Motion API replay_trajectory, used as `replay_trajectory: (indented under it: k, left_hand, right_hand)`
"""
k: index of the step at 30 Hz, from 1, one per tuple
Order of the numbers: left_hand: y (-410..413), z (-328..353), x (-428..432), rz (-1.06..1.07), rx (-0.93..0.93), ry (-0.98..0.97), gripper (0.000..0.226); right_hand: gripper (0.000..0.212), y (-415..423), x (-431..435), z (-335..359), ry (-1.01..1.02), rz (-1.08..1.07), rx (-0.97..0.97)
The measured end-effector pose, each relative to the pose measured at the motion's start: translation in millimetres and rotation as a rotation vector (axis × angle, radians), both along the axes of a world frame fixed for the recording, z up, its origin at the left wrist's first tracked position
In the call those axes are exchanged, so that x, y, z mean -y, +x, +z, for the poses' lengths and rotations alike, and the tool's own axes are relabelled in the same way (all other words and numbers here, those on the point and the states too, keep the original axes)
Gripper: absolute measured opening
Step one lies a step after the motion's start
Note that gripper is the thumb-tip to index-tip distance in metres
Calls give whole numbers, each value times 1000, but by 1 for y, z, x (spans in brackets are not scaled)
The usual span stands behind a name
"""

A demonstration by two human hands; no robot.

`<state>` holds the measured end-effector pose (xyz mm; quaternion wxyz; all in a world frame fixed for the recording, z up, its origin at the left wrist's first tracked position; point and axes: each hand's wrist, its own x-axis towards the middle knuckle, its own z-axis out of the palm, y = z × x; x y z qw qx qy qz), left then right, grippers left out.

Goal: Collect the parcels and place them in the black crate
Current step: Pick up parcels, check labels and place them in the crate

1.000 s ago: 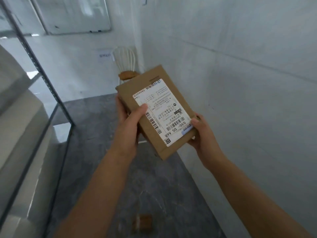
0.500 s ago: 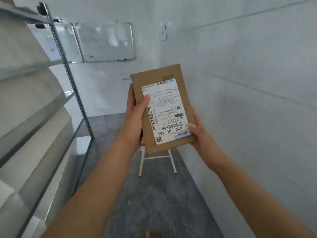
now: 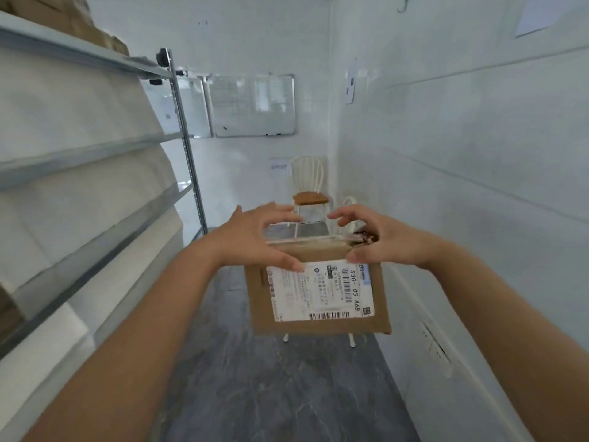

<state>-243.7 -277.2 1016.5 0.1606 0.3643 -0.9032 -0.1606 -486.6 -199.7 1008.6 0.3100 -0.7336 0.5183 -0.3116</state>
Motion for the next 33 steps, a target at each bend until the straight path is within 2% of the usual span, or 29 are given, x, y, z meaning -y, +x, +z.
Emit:
replay_trajectory:
  k: [3,5,7,10,14,17,22,27,33]
  left_hand:
    - [-5,-5,-13,-74,111,267,95]
    - [-2,-17,-23,-91,13,414,86]
    - [8,-30,-33,-44,-210,515,72]
    - [32,-47,-46,70,-582,587,62]
    - [56,-57,-69,204,-1017,635,50]
    - [66,-61,-92,275,-1204,588,54]
    - [90,-70,-136,461,-1350,435,63]
    - [138,-73,-191,653,-1349,250,69]
    - [204,-58,-269,889,-1264,89,61]
  right_hand:
    - [69,13,0,1,-22,89,9]
    - [78,18,2,-2,-49,105,62]
    - [85,17,6,-7,-51,86,151]
    - [84,16,14,-21,-80,45,242]
    - [67,45,28,-47,-44,48,473]
    - [61,92,31,-59,51,247,578]
    - [52,172,13,-61,41,488,724]
    - [49,238,-17,-63,118,606,763]
    - [71,325,-69,-56,262,744,756]
